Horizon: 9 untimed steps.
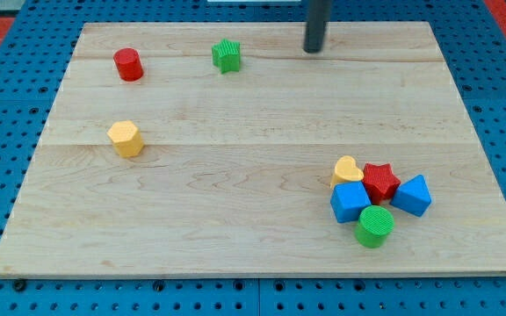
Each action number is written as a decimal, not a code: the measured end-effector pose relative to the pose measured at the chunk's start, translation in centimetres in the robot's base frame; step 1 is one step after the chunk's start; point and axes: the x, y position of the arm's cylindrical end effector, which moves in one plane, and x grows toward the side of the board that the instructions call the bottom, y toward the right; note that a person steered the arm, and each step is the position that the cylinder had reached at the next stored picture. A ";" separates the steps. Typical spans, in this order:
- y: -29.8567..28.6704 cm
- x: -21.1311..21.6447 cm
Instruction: Slide the green star closer to the group of blocks
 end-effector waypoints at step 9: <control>-13.0 22.0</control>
